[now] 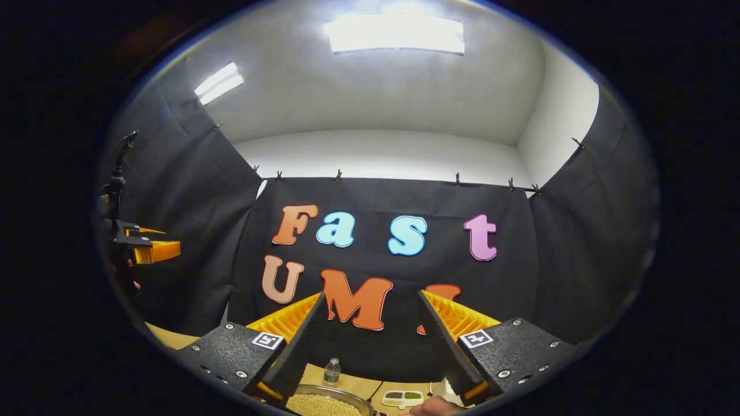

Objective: First push the handle of the pot to place it horizontally, then grasp the pot with both hands and set it on the induction cooktop.

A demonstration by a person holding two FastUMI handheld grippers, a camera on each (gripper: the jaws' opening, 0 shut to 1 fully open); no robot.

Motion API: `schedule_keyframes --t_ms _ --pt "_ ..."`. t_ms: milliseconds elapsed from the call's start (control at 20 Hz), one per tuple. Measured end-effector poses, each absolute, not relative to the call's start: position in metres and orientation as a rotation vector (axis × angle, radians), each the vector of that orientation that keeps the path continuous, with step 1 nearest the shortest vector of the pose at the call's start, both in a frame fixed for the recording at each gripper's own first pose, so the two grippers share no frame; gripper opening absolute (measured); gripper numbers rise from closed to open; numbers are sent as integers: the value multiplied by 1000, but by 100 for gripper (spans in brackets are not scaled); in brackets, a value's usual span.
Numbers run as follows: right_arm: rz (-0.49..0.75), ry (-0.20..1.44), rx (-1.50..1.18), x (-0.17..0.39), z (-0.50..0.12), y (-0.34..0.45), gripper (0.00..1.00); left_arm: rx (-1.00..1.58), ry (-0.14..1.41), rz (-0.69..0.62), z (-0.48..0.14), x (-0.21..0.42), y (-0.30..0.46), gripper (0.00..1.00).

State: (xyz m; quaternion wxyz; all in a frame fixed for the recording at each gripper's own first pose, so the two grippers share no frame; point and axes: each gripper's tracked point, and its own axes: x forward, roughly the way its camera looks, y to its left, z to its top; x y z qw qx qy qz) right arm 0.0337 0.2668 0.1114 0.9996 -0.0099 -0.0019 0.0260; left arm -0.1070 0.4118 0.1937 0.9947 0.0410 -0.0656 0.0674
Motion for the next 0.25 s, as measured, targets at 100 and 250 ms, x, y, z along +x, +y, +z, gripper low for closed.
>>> schedule_keyframes --t_ms 100,250 --pt "50 -5 -16 37 109 266 95 83 -130 137 192 -104 411 82" --pt "53 -3 -6 41 104 266 95 81 -124 132 189 -101 406 83"
